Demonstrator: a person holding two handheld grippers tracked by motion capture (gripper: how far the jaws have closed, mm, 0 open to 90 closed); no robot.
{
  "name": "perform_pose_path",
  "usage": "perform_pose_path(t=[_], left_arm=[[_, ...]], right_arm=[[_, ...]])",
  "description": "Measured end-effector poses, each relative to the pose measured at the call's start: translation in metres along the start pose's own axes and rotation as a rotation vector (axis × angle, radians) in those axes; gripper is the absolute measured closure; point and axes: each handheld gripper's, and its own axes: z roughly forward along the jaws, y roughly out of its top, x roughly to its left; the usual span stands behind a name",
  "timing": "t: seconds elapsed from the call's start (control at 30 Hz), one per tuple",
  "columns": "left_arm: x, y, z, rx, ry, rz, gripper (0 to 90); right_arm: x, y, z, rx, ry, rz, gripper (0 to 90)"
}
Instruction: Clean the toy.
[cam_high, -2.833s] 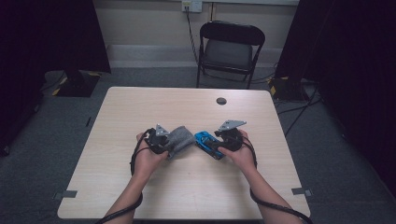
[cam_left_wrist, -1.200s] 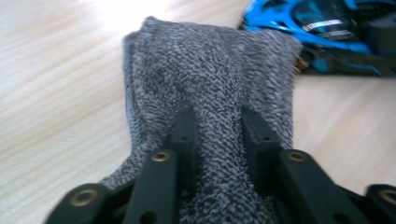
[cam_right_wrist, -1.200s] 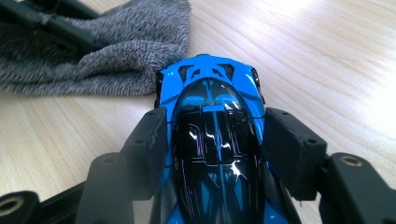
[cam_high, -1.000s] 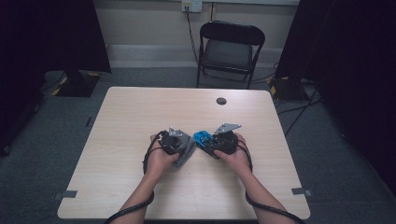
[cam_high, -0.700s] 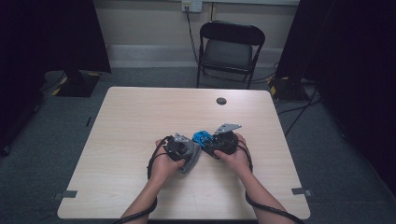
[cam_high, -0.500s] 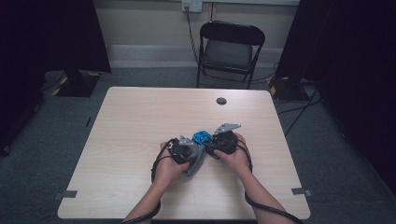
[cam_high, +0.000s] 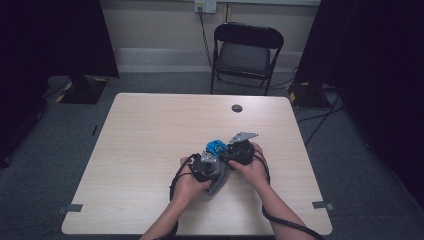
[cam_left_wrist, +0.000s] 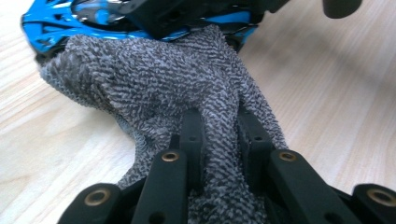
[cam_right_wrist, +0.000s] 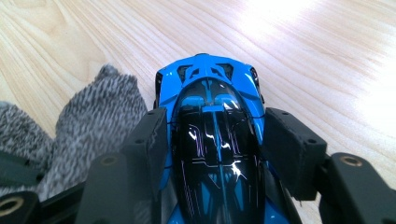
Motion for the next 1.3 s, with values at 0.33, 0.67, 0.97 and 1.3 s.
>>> perform_pose_path(t=[0.33,0.67,0.97,1.3], left_arm=[[-0.013,0.004,0.005,0.005,-0.025,0.034,75.3],[-0.023,0.005,0.008,0.001,-0.056,0.053,75.3],[-0.037,0.004,0.013,-0.034,-0.138,0.044,75.2],[-0.054,0.005,0.015,-0.038,-0.223,0.084,75.1]], right_arm=[[0.000,0.001,0.000,0.005,0.000,0.000,40.7],[0.000,0.000,0.000,0.003,0.002,0.002,40.7],[0.000,0.000,0.000,0.001,0.002,0.001,40.8],[-0.001,0.000,0.000,0.003,0.004,0.003,40.8]])
